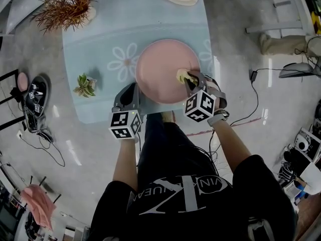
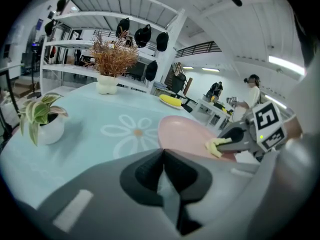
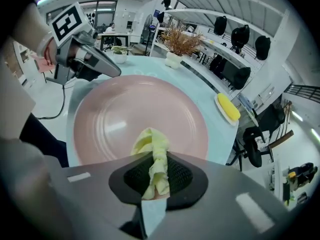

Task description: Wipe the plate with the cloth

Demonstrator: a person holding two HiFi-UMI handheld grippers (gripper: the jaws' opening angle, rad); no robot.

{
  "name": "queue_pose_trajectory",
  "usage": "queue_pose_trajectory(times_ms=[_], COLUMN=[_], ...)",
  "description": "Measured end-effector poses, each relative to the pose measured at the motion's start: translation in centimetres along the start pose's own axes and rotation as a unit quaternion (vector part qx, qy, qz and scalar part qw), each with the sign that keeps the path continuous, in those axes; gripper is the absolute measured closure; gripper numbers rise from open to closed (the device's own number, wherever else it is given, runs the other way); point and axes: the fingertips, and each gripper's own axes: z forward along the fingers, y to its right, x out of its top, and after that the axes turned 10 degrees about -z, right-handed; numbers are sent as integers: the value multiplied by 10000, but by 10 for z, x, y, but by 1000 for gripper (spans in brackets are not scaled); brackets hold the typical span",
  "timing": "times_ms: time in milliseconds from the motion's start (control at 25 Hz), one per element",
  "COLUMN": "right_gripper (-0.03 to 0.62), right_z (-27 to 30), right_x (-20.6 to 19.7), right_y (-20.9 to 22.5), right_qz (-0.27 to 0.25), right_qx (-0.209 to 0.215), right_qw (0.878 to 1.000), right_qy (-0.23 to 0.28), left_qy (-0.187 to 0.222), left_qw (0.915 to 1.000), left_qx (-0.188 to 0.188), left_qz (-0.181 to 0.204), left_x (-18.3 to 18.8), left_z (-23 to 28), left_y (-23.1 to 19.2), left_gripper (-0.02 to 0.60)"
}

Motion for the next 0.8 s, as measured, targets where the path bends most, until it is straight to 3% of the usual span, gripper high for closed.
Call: queue_pose_trajectory(times_ms=[240, 480, 800], right_gripper=[545, 545, 544], right_z=[-12, -10, 2], right_x=[15, 50, 97], right_y=[-38, -70, -74], right_qz=[-9, -389, -975], right_qx=[545, 1120, 1328], right_qw=[9984, 9918, 9820], right_qy=[138, 471, 922], left_qy=[85, 126, 95], left_qw=[9998, 9995, 9994], left_qx=[-16, -88, -106], left_qz=[-151, -266, -302], left_x=[-1, 0, 1], left_z=[-4, -2, -3], left_y=[3, 4, 4], left_gripper=[581, 581, 581])
